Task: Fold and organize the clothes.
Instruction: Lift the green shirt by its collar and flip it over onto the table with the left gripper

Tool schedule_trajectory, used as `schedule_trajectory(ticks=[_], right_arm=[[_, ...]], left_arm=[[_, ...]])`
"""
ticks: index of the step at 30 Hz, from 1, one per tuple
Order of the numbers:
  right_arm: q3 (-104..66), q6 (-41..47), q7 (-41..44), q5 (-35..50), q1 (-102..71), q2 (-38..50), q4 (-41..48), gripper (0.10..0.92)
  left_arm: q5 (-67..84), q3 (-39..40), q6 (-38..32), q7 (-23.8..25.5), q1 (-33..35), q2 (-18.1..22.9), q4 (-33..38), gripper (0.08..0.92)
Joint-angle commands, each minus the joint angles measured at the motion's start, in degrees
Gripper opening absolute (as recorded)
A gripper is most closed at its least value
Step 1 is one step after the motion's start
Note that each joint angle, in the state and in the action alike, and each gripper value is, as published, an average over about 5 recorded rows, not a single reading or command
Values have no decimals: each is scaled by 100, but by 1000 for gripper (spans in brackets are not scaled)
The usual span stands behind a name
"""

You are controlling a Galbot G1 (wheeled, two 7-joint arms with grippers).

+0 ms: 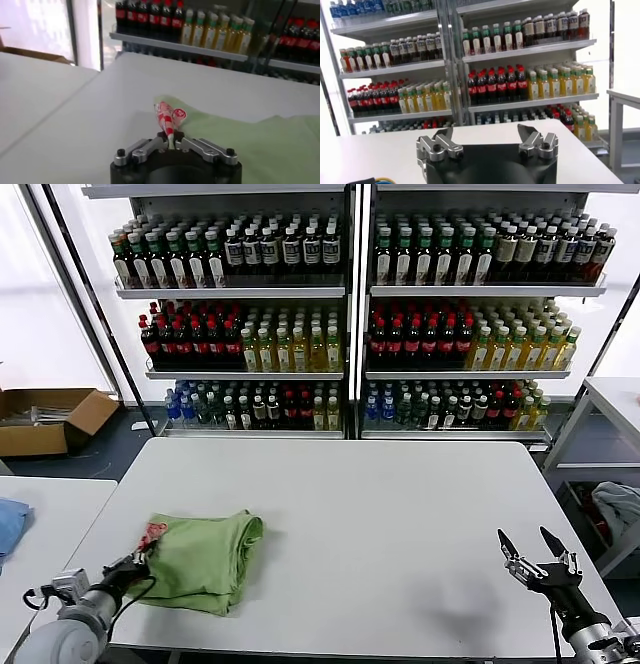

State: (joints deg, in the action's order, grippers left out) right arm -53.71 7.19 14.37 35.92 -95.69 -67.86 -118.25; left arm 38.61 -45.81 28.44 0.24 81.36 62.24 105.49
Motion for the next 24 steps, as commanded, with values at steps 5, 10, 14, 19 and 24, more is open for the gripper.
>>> schedule_trajectory(ticks=[5, 10, 14, 19, 24], right_arm=[[64, -11, 2, 20, 63, 17, 44, 823], [69, -42, 2, 27, 75, -13, 62, 823], [31, -60, -1, 37, 57, -37, 46, 823], [-65, -70, -19, 81, 56, -73, 42, 823], [-68, -71, -19, 80, 54, -80, 24, 823]], left_arm=[[703, -2108, -5, 35, -79, -1517, -814, 114], [682, -2187, 52, -59, -168, -1623, -617, 114], [564, -2010, 135, -147, -221, -1300, -140, 114], [495, -1751, 286, -359, -261, -715, 585, 114], [499, -1251, 415, -685, -39, -75, 1457, 114]])
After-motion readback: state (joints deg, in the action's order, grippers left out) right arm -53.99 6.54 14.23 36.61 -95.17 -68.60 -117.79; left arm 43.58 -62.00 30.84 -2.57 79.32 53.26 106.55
